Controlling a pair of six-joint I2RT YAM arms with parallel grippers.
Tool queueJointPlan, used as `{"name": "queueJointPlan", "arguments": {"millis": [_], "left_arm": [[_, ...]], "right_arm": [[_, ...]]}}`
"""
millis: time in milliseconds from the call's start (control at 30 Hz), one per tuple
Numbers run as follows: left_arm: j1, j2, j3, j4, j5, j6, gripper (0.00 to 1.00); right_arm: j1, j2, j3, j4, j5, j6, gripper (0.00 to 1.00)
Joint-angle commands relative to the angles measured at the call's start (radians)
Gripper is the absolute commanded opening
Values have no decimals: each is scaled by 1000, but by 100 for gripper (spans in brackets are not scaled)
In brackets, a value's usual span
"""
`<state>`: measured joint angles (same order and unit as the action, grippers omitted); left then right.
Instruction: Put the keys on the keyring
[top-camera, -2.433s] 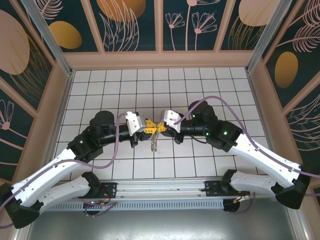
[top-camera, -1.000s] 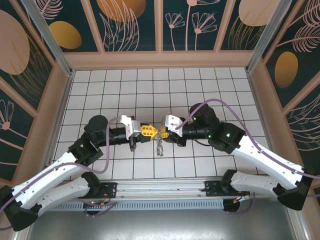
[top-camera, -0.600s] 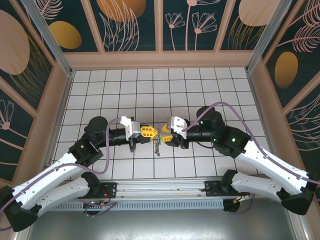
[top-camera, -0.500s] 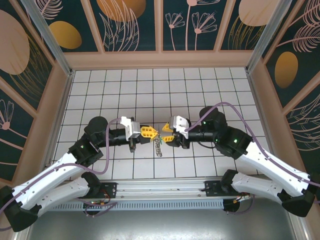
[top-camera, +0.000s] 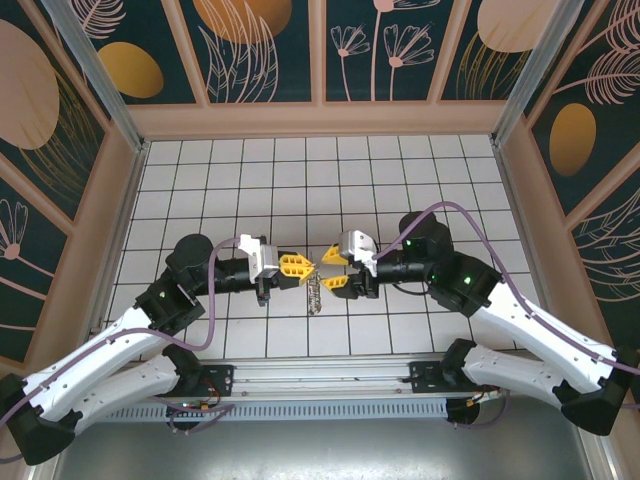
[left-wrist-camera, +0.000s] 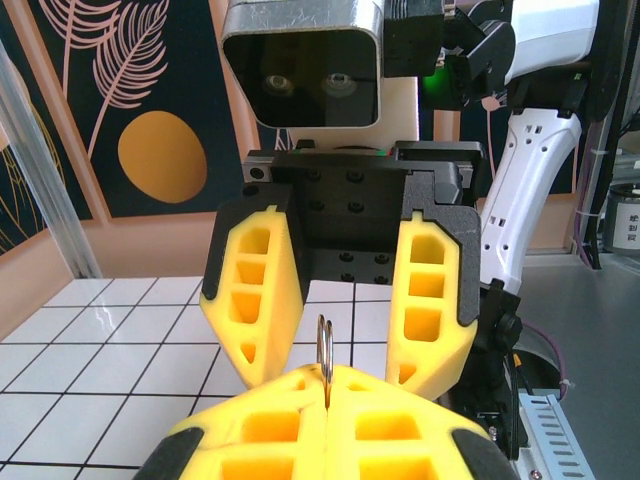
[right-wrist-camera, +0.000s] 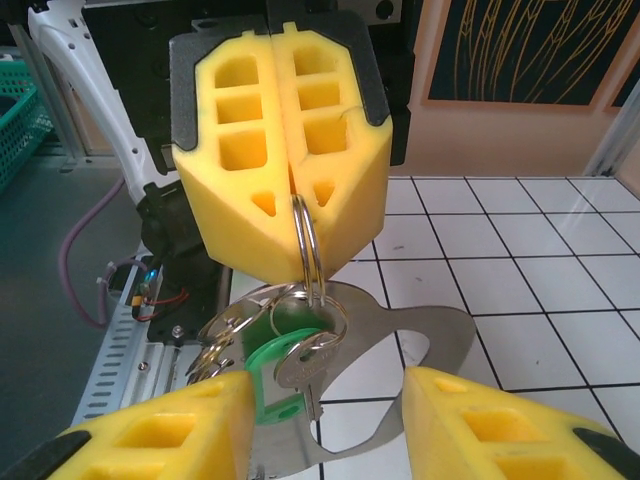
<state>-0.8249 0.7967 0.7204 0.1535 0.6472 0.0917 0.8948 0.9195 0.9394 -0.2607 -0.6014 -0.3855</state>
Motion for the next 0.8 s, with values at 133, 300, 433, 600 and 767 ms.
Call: {"name": "queueJointPlan", "arguments": {"millis": [133,300,433,600,767], "left_arm": [[-5,-14,-2,52,26,-10,0],[-5,-14,1,48,27,-11,0],[-4,-14,1,50,26,-9,0],[-4,-11,5,46,27,-8,0],[-5,-10,10,43,22,-5,0]], "right_arm": [[-12,32,-11,47,-37,14,43],[-14,42,-14,64,-31,9,34],[-16,41,-17,75,-24,4,22],[-16,36,-19,89,-23,5,16],[-15,31,-31,110,-31,14,24]]}}
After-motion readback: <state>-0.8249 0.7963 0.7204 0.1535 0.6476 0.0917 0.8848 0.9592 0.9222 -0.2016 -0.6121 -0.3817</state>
